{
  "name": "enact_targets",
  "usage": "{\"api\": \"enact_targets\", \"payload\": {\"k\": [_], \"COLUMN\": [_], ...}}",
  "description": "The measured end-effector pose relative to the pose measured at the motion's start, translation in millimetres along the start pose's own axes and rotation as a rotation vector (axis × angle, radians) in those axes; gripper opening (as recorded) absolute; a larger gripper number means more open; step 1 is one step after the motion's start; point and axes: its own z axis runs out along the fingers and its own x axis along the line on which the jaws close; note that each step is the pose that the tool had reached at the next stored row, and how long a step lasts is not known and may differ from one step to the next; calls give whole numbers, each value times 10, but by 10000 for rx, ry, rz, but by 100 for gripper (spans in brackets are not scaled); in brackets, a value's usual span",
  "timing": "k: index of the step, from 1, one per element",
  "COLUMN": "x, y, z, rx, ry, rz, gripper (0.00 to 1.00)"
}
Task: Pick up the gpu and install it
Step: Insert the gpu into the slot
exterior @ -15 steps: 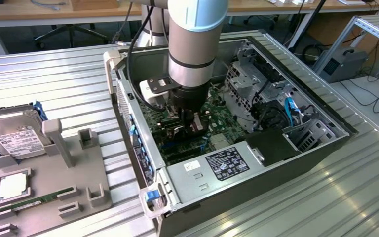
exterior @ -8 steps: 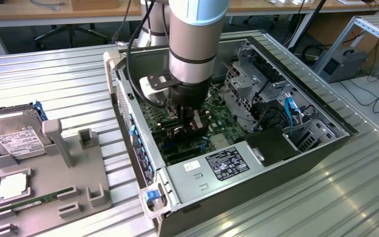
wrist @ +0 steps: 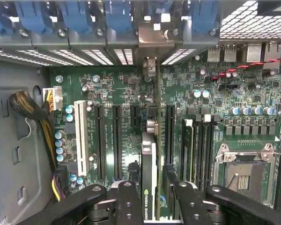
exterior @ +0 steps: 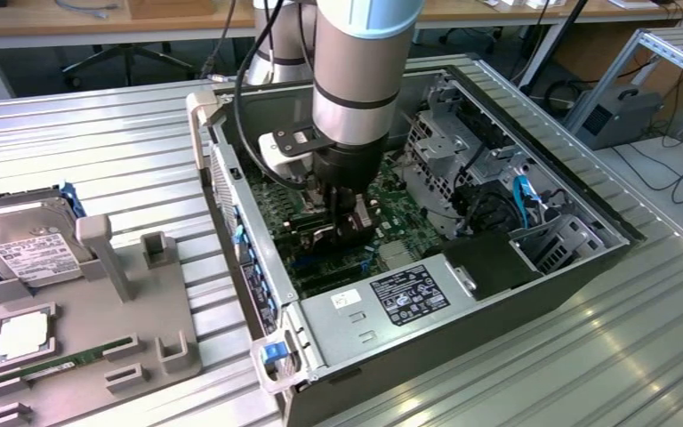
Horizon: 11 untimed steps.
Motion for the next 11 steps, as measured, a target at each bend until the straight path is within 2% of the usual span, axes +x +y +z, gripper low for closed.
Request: {"api": "enact_targets", "payload": {"k": [1,2,3,4,9,11], "x": [0,0,0,0,0,-1], "y": [-1,0,0,-2,-54,-61], "z": [1,0,0,0,5,5], "rx": [-49,-124,-224,-287,-504,-659], "ry": [-1,1,1,2,-3,0], "rz": [-1,1,2,3,6,8], "gripper": [34,34,34,34,34,34]}}
